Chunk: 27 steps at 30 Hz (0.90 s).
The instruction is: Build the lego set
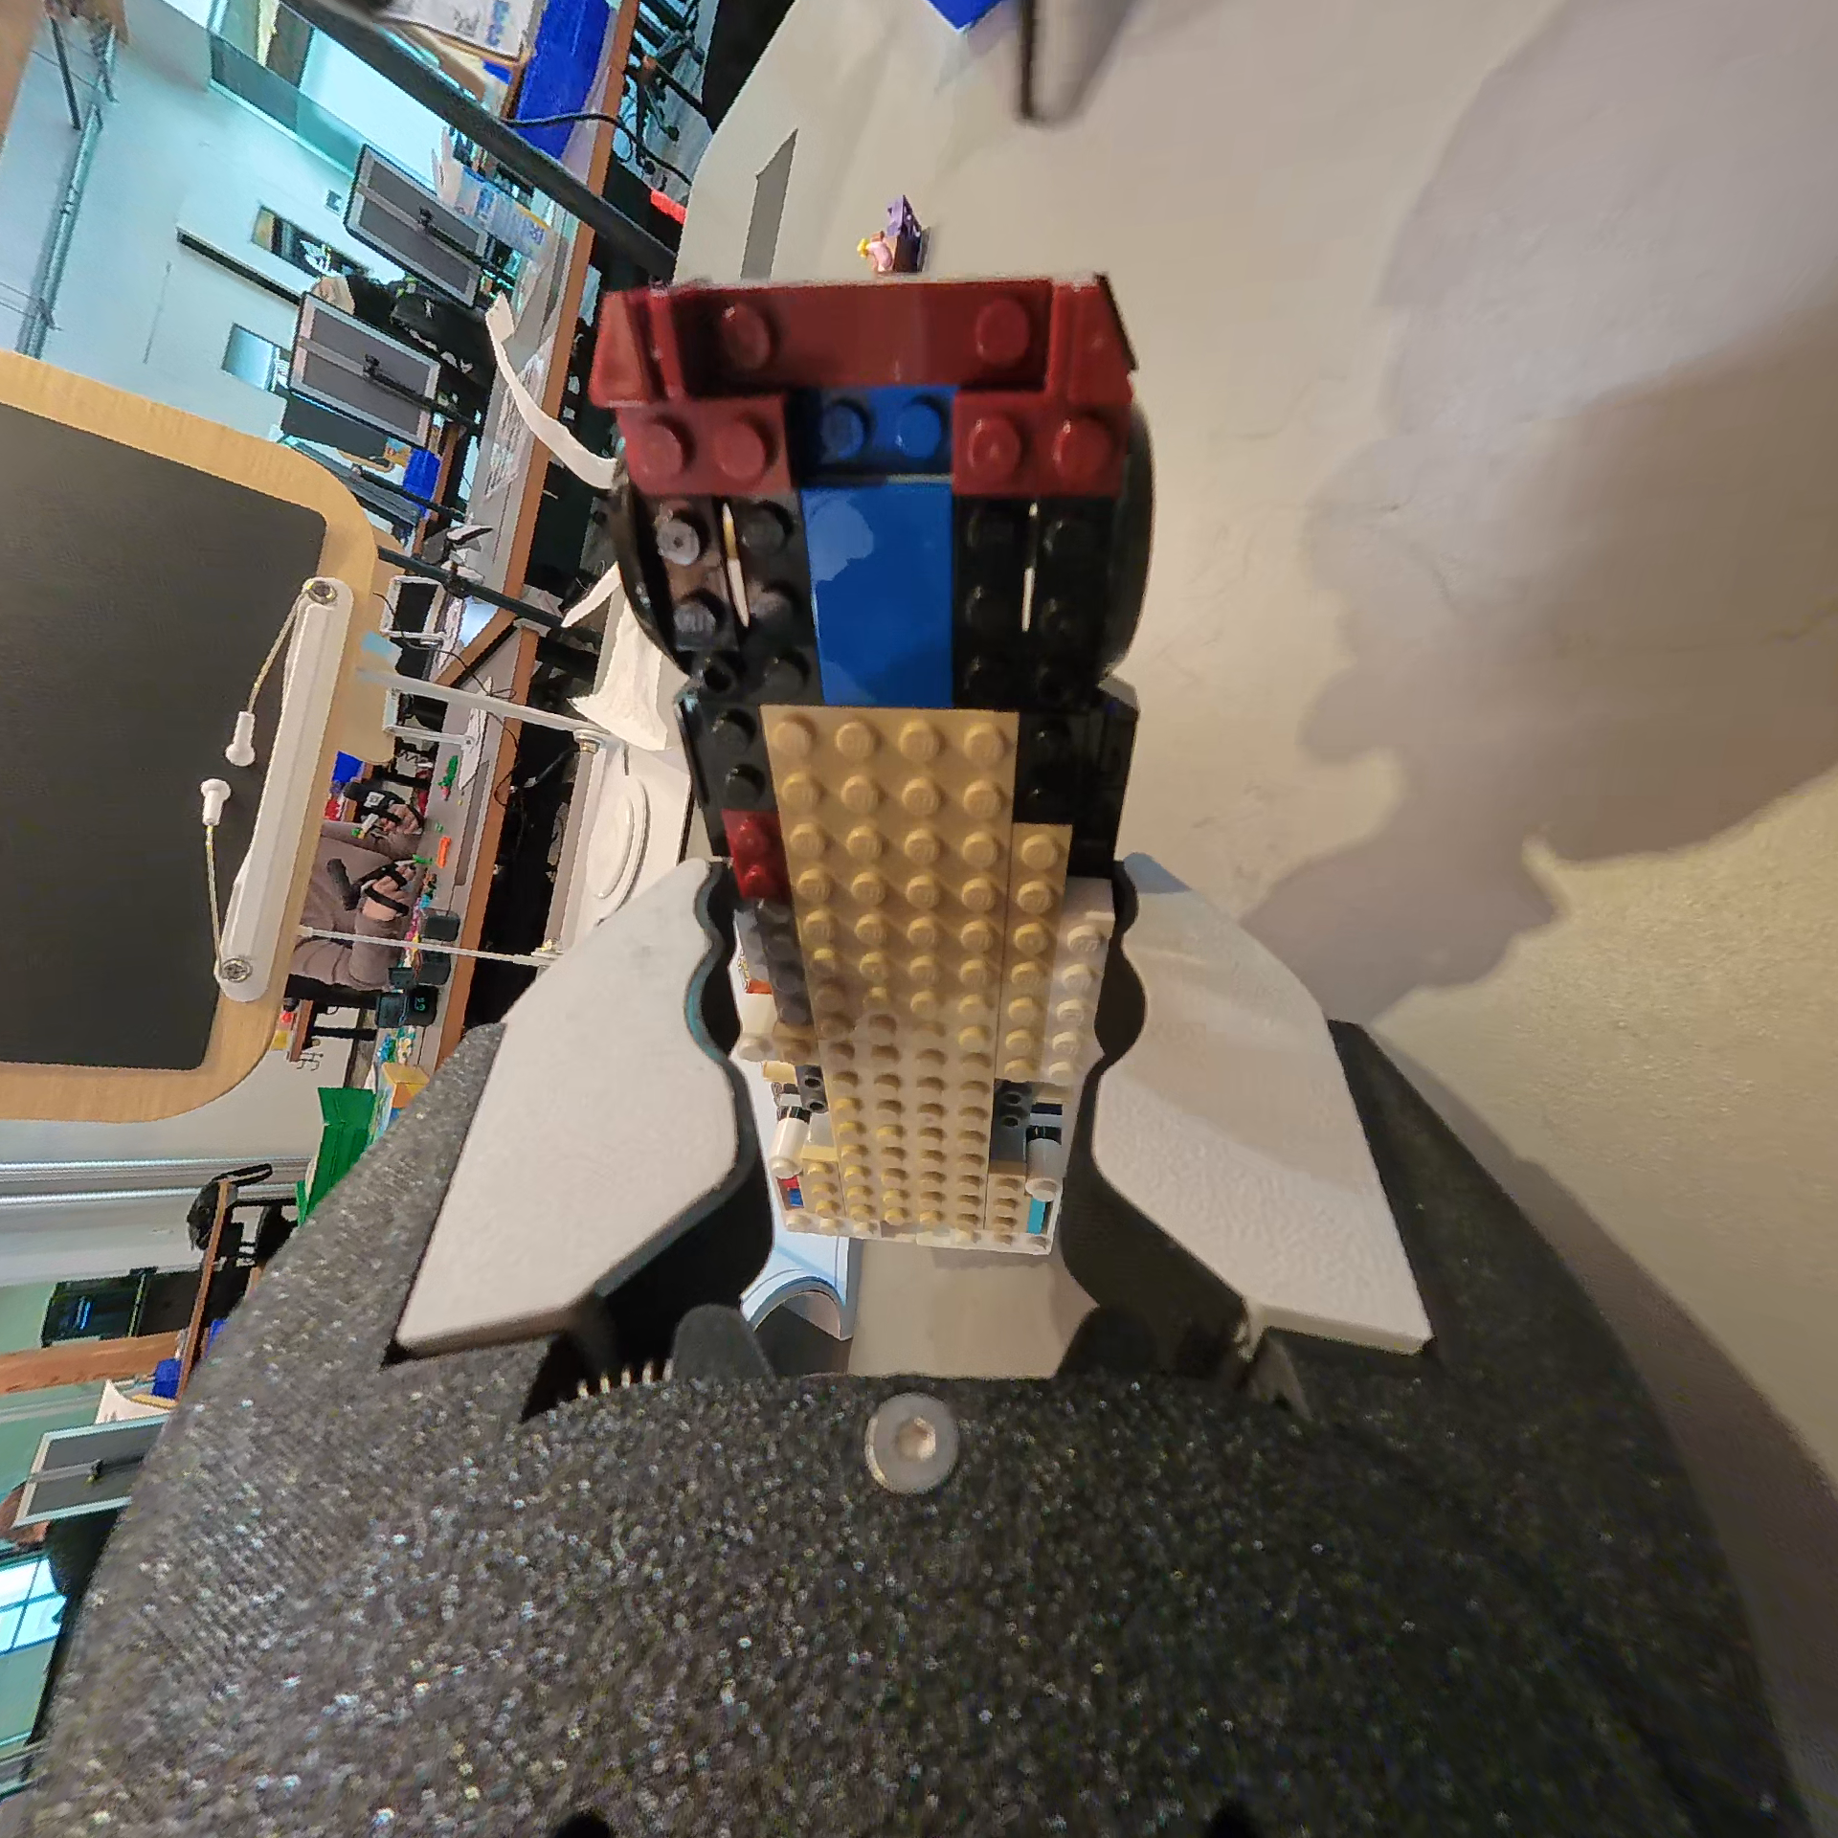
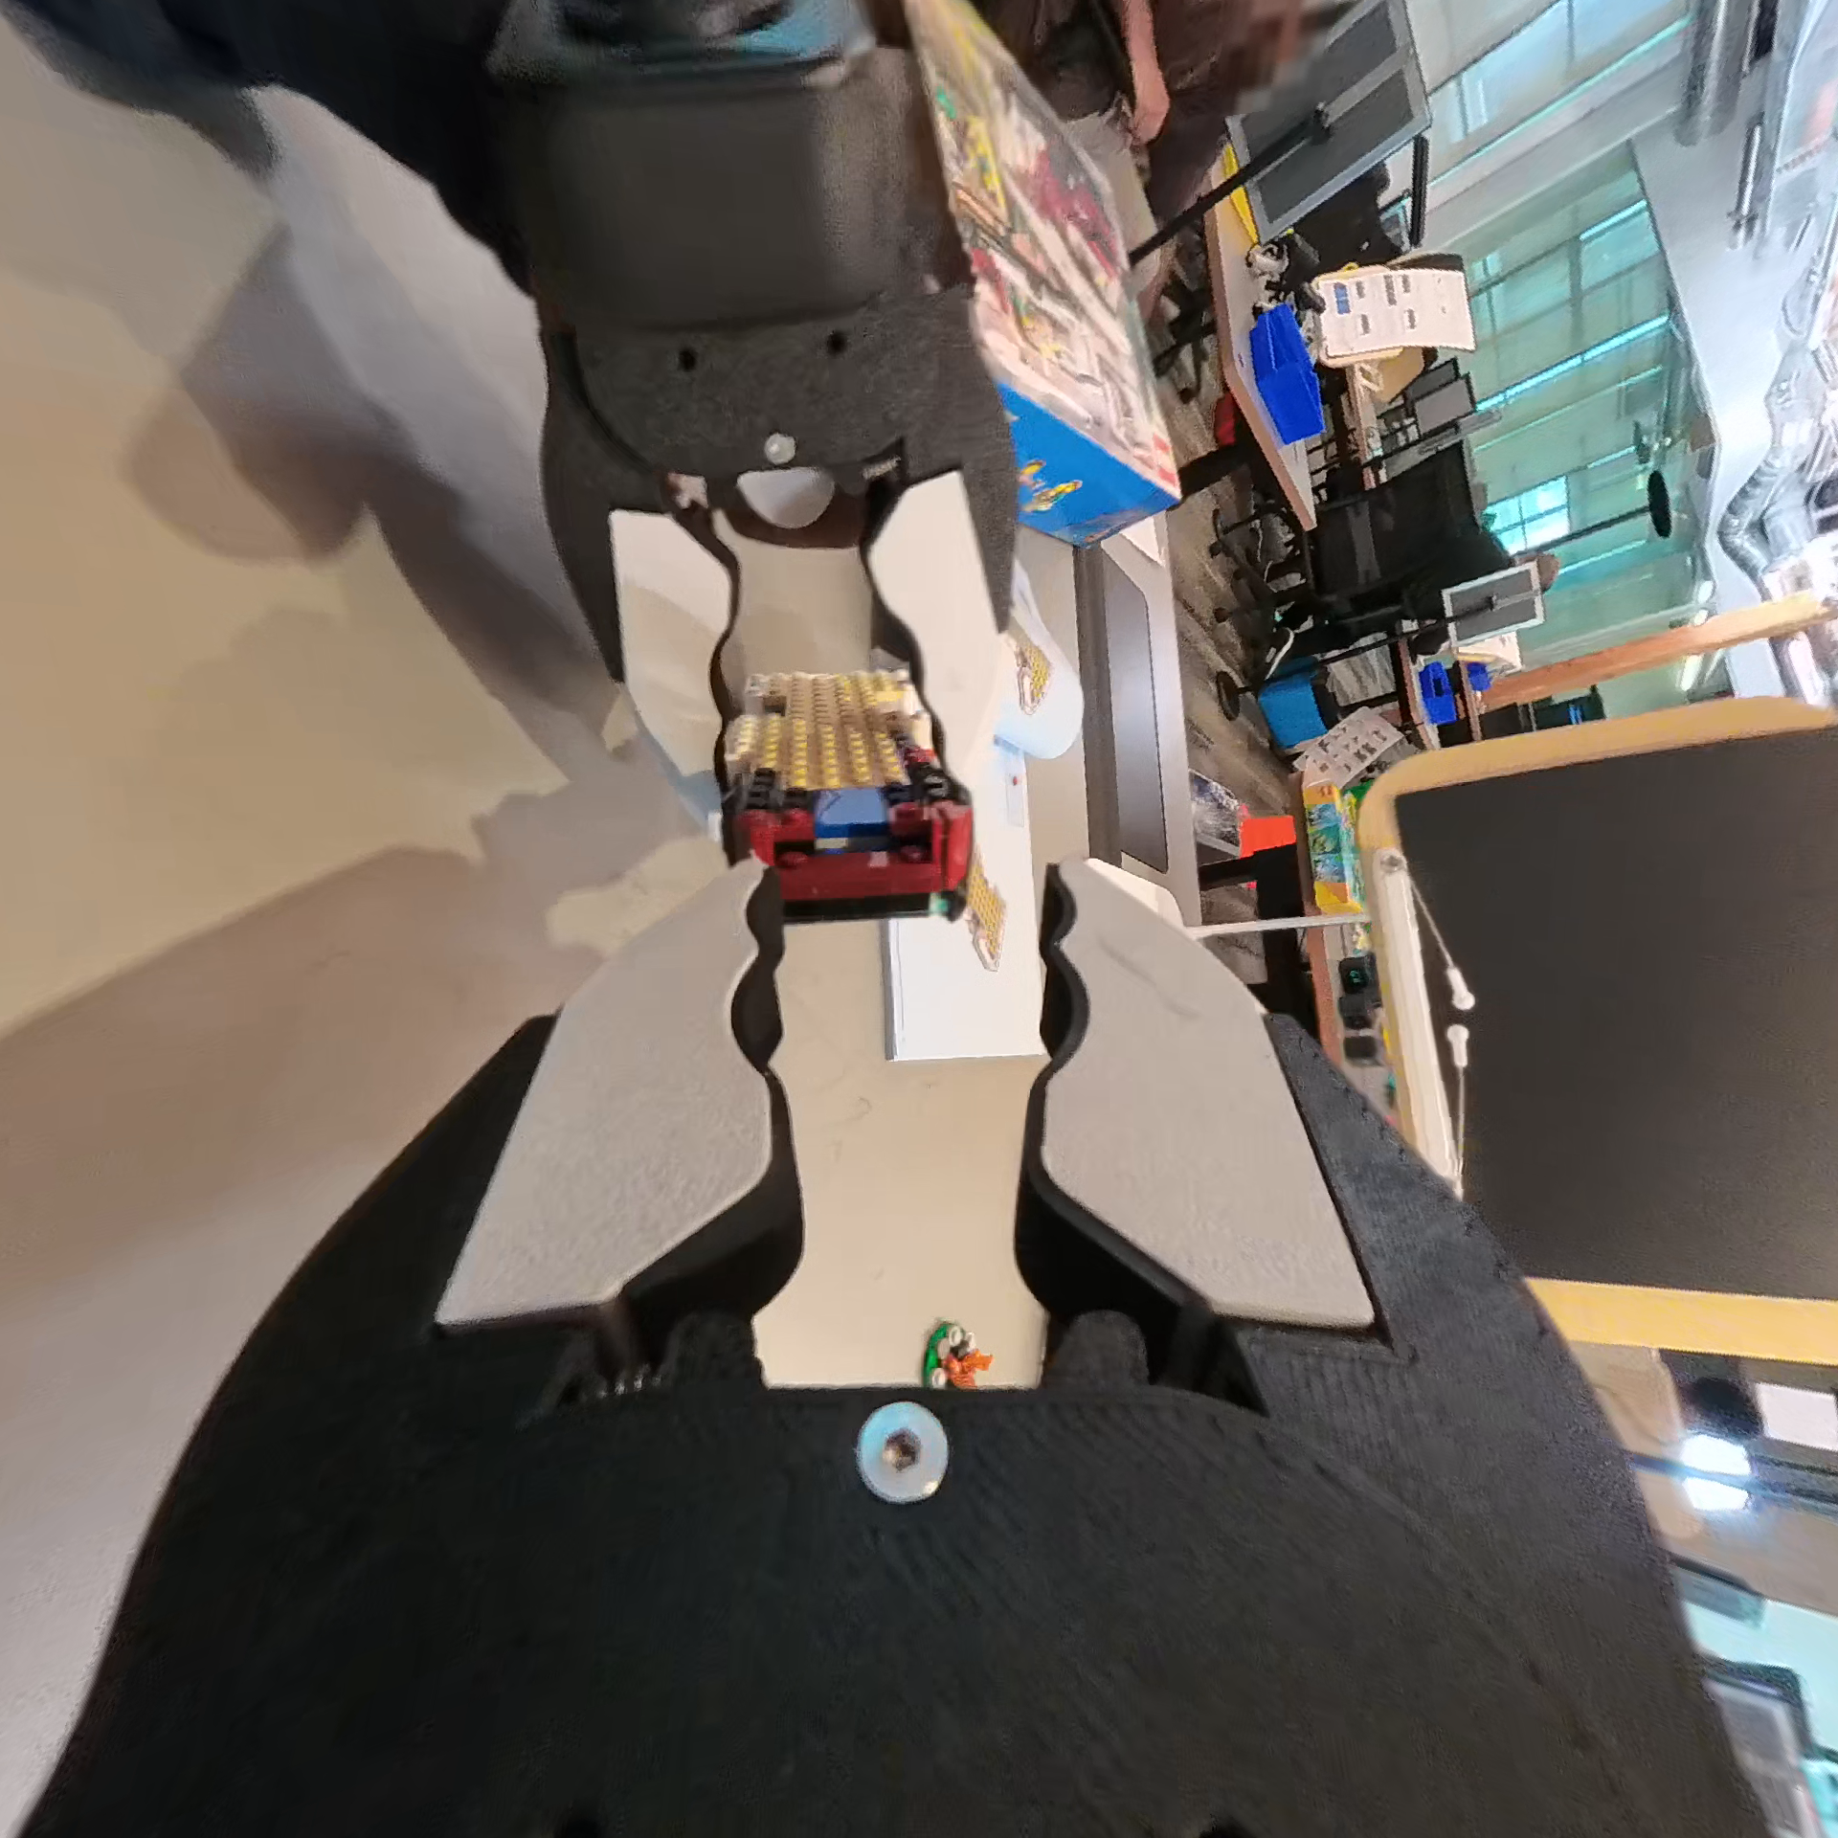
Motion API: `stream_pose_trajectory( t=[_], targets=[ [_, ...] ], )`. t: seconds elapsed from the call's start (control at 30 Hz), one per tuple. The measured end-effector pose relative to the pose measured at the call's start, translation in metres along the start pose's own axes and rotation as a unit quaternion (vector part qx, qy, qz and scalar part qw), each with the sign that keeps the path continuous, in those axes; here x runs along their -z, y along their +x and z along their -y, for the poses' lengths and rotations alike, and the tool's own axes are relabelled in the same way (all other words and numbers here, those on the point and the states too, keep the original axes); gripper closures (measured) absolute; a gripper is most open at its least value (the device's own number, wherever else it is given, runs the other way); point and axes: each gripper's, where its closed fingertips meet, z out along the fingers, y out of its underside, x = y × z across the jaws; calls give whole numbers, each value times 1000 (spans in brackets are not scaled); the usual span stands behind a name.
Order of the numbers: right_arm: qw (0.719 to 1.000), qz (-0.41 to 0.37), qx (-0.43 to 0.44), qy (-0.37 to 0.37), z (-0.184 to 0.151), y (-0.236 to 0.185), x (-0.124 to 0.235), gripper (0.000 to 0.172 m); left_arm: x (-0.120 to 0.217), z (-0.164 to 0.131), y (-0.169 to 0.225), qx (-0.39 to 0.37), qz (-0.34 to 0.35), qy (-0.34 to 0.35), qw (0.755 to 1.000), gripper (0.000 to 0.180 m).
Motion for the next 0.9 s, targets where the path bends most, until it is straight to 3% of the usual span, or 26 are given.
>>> stream_pose_trajectory(
  t=[0.43,0.9],
  targets=[
    [998,40,-14,-44,1,5,-18,159,0,-1,0,-12,3,-9,1000,109],
    [997,47,0,-53,-3,3,-19,165,-1,0,-1,-18,10,-11,1000,109]
  ],
)
